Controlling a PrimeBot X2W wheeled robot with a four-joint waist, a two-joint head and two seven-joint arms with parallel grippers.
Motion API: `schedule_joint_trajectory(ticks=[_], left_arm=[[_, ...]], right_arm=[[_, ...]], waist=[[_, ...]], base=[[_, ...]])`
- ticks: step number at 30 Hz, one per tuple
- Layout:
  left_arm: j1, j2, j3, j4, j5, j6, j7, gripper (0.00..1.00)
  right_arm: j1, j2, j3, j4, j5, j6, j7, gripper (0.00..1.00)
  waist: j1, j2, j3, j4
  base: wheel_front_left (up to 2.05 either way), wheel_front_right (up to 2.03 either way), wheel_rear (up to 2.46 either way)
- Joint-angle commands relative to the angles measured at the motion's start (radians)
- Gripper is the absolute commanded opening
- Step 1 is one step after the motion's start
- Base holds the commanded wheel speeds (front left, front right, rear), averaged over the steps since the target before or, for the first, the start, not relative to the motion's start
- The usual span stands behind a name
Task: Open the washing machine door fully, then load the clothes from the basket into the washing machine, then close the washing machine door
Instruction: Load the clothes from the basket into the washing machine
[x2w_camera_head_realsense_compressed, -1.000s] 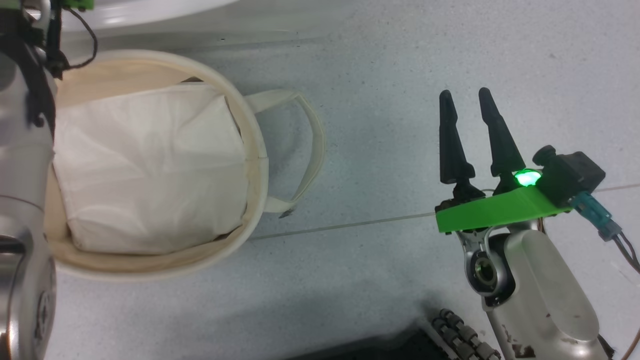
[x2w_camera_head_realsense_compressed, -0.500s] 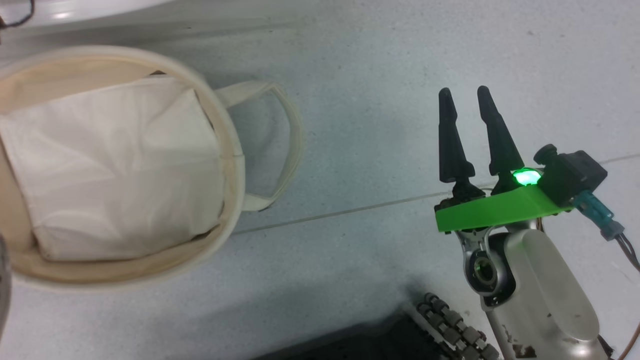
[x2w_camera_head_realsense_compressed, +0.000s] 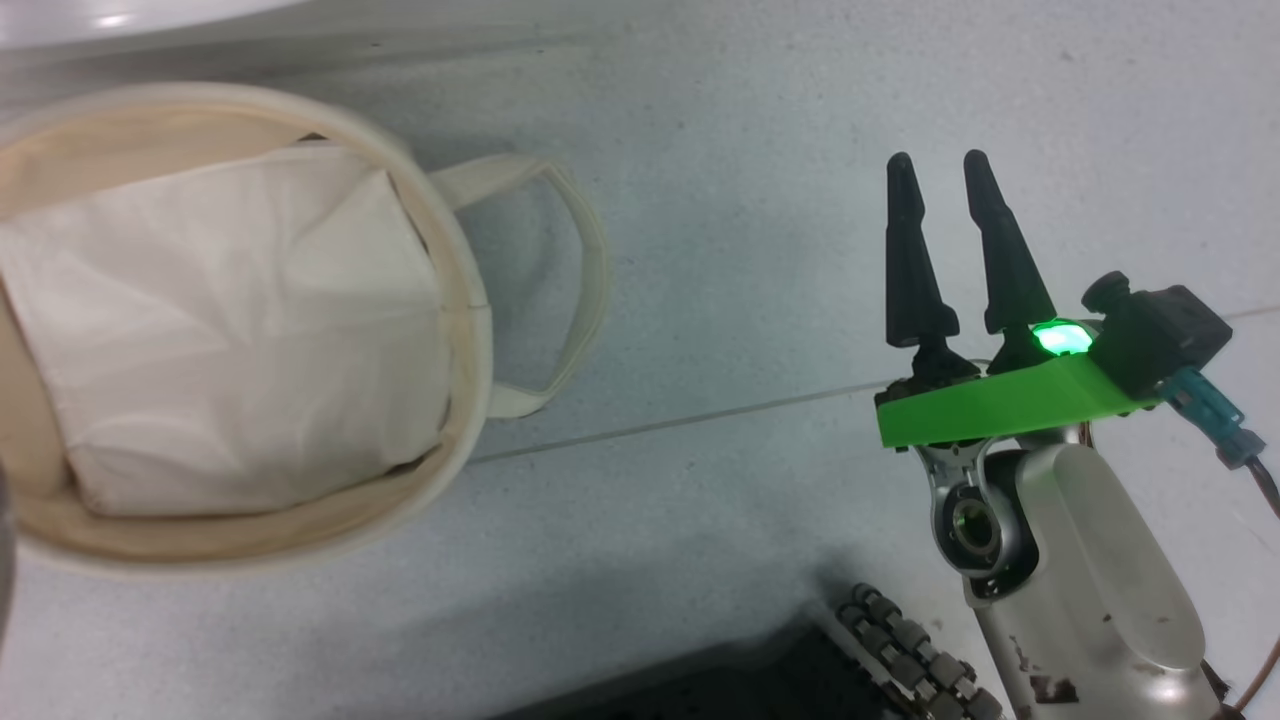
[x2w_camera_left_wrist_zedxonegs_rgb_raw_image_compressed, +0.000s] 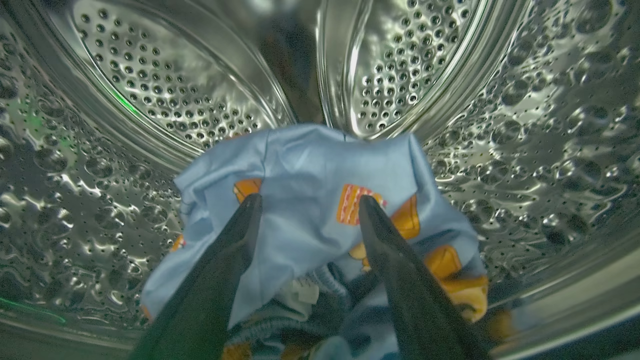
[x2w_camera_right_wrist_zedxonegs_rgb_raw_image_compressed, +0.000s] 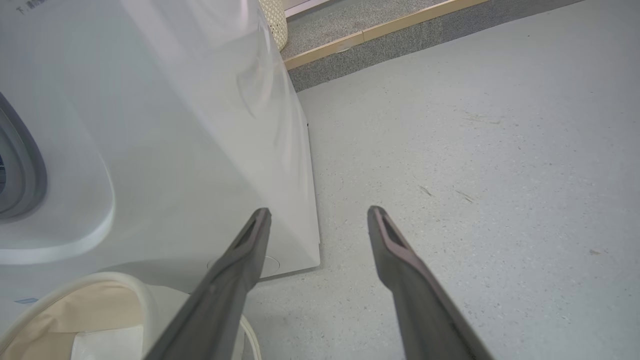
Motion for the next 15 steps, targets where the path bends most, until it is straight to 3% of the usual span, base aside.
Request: schedule_joint_trajectory(ticks=[1,15], left_arm=[[0.019,0.029,0.001,-0.059,-0.012,-0.002,-0.004,1.0],[0.45,-0.05,0.05,-0.318,-0.092,-0.019,-0.004,1.0]], right_arm=[[0.02,0.004,0.012,-0.023,-0.013,0.007,-0.012,1.0],[0.043,0.004,-0.001,0.02,-0.049,0.007,-0.012,1.0]], waist=[[-0.0001,0.0,-0.013,0.014],[-0.0001,0.0,-0.257,0.118]], base=[[0.0,0.0,0.0],[0.0,0.0,0.0]])
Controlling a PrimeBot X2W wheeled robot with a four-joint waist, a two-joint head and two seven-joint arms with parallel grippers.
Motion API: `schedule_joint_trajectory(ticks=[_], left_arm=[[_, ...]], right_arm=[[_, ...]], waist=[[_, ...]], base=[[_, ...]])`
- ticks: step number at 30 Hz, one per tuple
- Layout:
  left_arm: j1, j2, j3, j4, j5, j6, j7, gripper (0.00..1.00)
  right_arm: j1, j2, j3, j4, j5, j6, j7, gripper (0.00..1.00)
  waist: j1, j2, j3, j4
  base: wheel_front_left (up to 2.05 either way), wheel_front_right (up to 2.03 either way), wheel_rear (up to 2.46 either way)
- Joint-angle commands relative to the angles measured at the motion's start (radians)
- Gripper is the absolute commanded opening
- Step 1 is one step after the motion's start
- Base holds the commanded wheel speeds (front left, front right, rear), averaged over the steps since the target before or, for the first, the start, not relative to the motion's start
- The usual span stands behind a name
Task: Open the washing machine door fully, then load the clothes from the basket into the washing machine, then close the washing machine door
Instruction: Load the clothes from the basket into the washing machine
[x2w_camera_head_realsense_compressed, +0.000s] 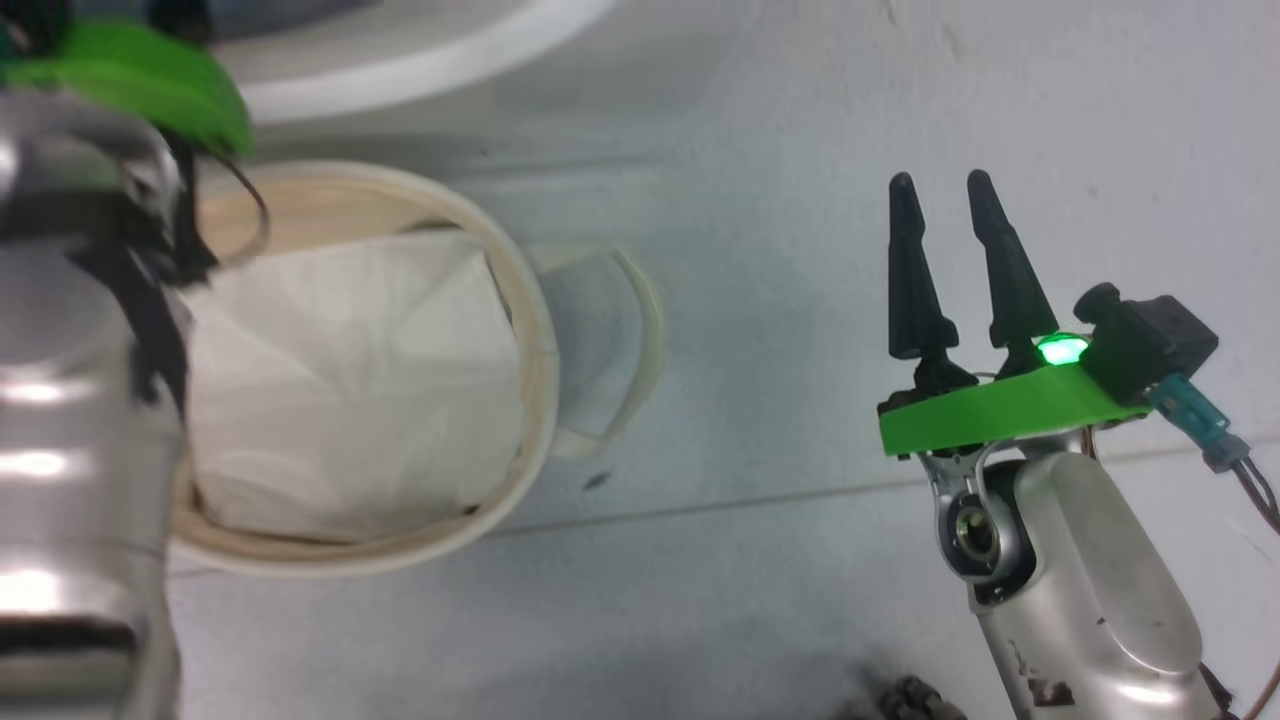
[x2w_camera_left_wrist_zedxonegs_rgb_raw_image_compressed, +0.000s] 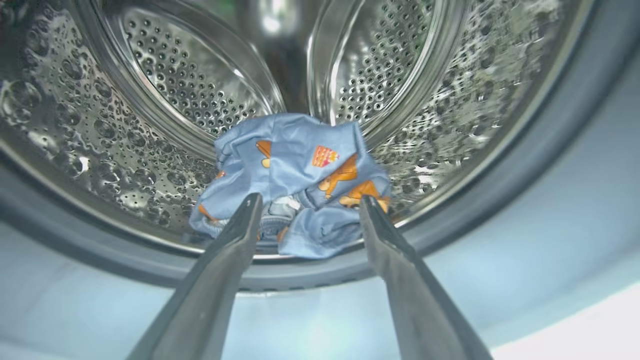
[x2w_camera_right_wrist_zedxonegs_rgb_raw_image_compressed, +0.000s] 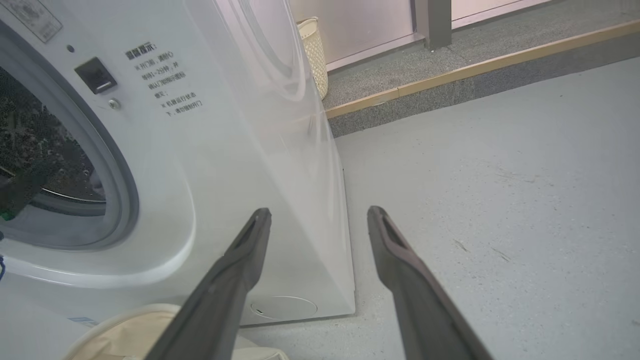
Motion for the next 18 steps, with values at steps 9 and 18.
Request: schedule_joint_trajectory(ticks=[9,18], left_arm=[[0.273,-0.038,0.058,-0.139,-0.05,-0.026,-0.004,1.0],[0.528,-0.099,0.104,-0.201,-0.094,-0.037,-0.004,1.0]], right_arm=[[0.1,0.004,-0.001,0.002,-0.028,0.008,-0.012,1.0],[0.189,0.004,0.008,0.022,-0.028,0.008,-0.012,1.0]], waist=[[-0.0001,0.0,-0.251,0.082],[-0.0001,0.0,-0.438,0.123]], base=[[0.0,0.0,0.0],[0.0,0.0,0.0]])
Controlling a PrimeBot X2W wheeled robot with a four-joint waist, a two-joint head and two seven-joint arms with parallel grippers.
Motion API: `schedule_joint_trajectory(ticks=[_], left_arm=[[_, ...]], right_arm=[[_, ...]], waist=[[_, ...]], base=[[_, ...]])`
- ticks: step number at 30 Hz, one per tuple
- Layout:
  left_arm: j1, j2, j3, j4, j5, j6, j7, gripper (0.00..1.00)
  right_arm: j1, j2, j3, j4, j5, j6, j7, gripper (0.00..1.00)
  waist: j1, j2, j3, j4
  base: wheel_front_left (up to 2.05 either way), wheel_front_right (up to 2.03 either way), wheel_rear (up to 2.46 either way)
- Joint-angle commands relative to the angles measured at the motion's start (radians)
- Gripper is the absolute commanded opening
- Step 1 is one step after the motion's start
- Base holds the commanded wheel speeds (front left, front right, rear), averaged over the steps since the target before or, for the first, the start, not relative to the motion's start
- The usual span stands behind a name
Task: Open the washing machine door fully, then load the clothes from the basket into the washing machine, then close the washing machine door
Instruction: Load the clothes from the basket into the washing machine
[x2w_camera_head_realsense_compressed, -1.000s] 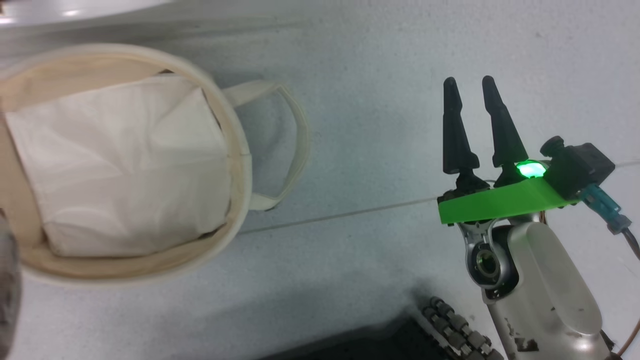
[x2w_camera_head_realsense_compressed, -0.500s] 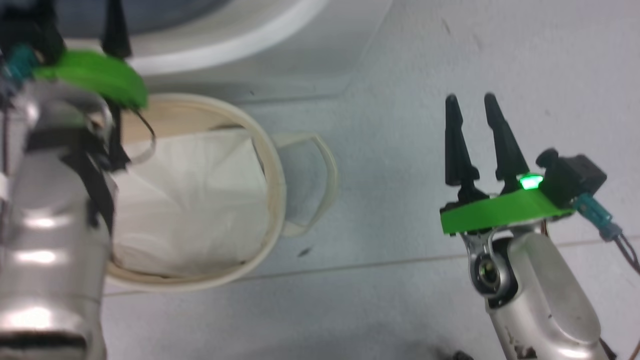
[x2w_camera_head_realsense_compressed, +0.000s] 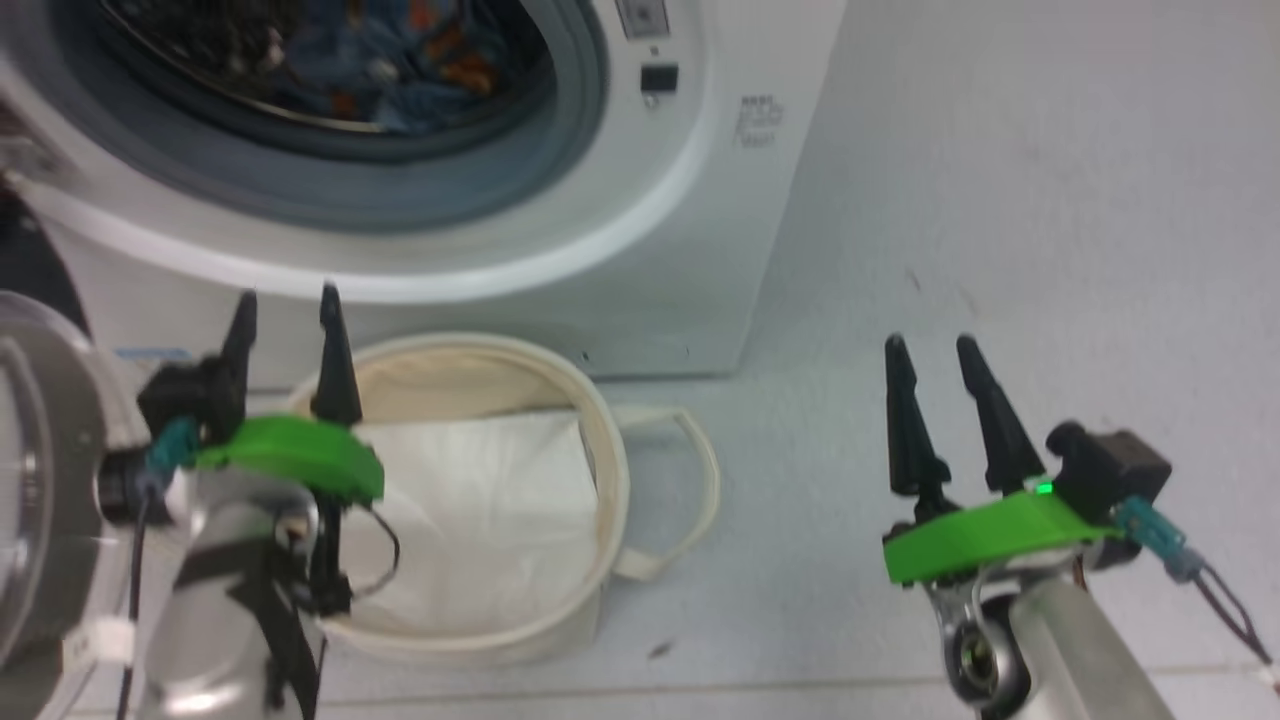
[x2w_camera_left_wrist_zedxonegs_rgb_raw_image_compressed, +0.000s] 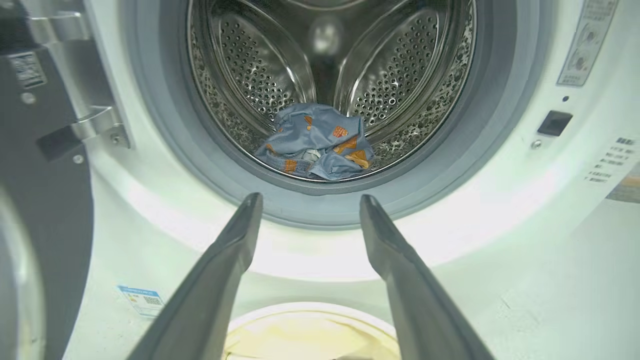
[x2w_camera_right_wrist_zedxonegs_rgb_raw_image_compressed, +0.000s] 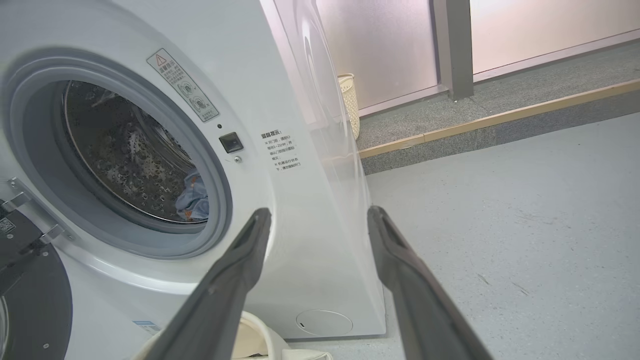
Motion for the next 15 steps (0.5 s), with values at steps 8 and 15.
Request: schedule_joint_trajectory(ticks=[8,15], left_arm=[[0.172,-0.015,0.044,-0.124,-0.025,0.003,-0.005,1.0],[0.277,-0.028,0.042,-0.181,-0.05,-0.009,-0.005,1.0]], right_arm=[[0.072,0.004,0.035,-0.023,-0.004,0.008,-0.012,1.0],[0.101,0.004,0.04,-0.011,-0.007,0.008,-0.012,1.0]], waist=[[0.0,-0.0001,-0.135,0.058],[0.0,-0.0001,-0.16,0.071]], base=[[0.0,0.0,0.0],[0.0,0.0,0.0]])
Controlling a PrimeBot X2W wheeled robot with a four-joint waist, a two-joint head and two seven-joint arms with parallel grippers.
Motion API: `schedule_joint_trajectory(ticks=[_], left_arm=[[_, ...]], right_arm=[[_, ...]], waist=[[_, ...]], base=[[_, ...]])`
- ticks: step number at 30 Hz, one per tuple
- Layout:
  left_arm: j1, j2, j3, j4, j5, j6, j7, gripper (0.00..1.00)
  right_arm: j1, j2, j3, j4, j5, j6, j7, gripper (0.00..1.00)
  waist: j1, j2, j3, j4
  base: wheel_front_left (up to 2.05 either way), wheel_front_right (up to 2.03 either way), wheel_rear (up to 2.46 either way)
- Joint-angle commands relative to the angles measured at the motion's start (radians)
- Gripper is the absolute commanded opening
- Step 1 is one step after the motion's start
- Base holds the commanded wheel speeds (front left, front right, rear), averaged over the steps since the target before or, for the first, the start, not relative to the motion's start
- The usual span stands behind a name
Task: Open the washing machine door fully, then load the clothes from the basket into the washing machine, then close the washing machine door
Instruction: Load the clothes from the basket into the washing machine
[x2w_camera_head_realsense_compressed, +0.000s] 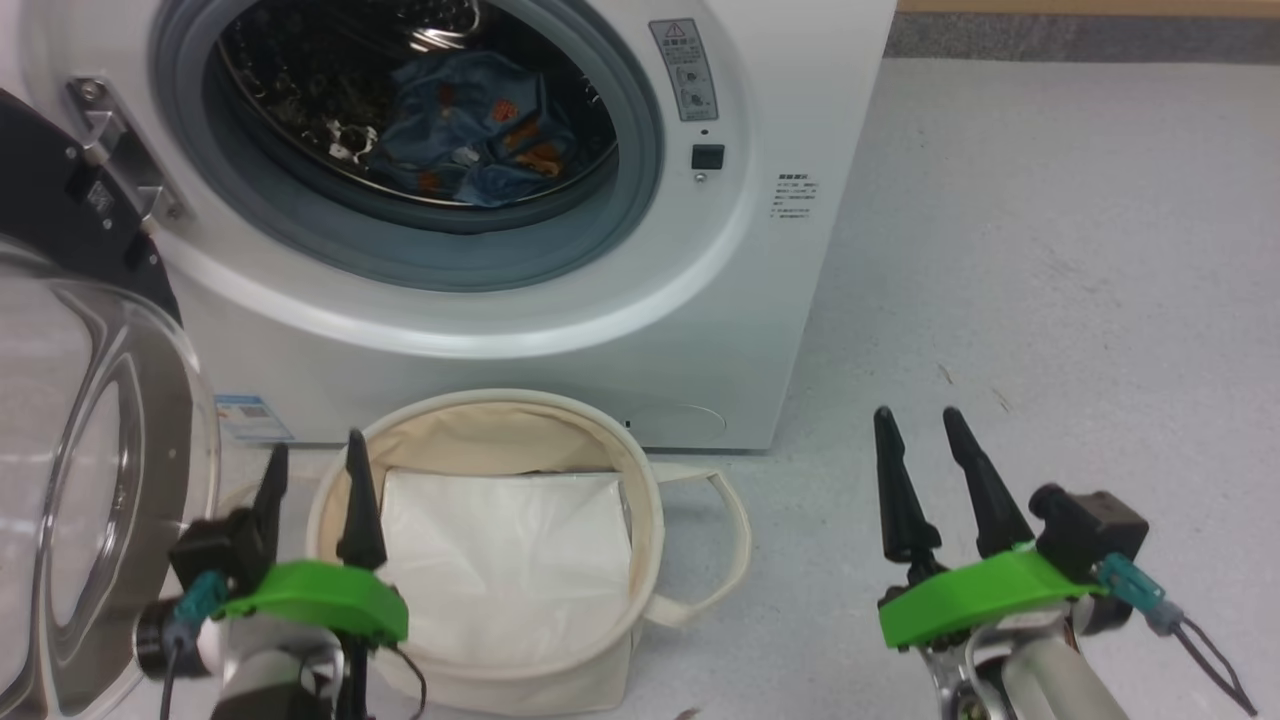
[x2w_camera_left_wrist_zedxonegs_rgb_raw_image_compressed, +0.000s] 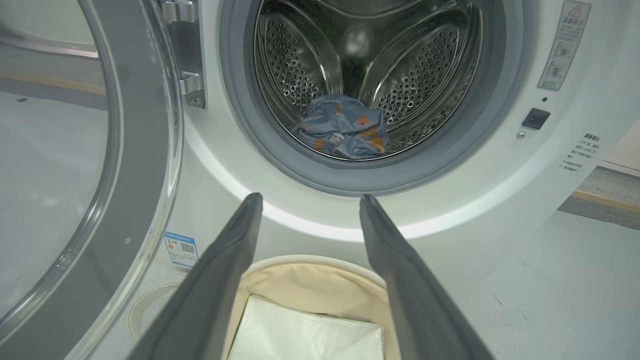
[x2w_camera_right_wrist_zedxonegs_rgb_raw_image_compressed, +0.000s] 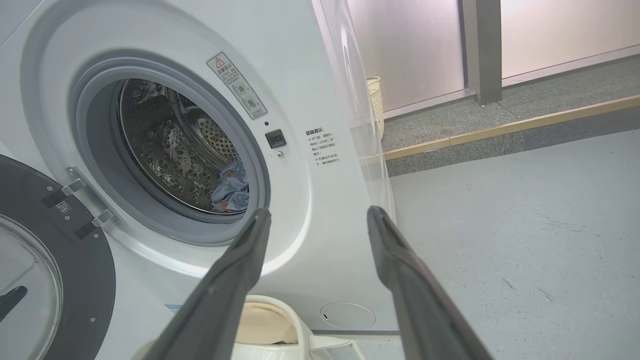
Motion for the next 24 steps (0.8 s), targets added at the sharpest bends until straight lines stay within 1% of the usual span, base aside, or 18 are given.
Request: schedule_joint_trajectory(ticks=[1,7,14,19,24], left_arm=[[0.006,0.01,0.02,-0.042,-0.01,-0.01,-0.005,1.0],[0.045,0.008,-0.003,-0.076,-0.047,-0.015,-0.005,1.0],[0.057,0.008,-0.031,-0.089,-0.104,-0.001,-0.005,1.0],[0.061,0.008,-0.034,-0.091,-0.116,0.011,-0.005,1.0],[0.061,0.008,-0.041,-0.091,-0.127,0.015,-0.005,1.0]], right_arm=[[0.007,0.004,0.02,-0.027,-0.008,0.008,-0.012,1.0],[0.012,0.004,0.009,-0.03,-0.015,0.008,-0.012,1.0],[0.018,0.004,0.016,-0.027,-0.016,0.008,-0.012,1.0],[0.016,0.004,0.015,-0.026,-0.019,0.008,-0.012,1.0],[0.014,0.004,0.01,-0.026,-0.022,0.008,-0.012,1.0]], waist=[[0.0001,-0.0001,-0.007,0.006],[0.0001,-0.0001,-0.02,0.009],[0.0001,-0.0001,-0.021,0.01],[0.0001,-0.0001,-0.015,0.012],[0.0001,-0.0001,-0.013,0.014]], base=[[0.0,0.0,0.0],[0.0,0.0,0.0],[0.0,0.0,0.0],[0.0,0.0,0.0],[0.0,0.0,0.0]])
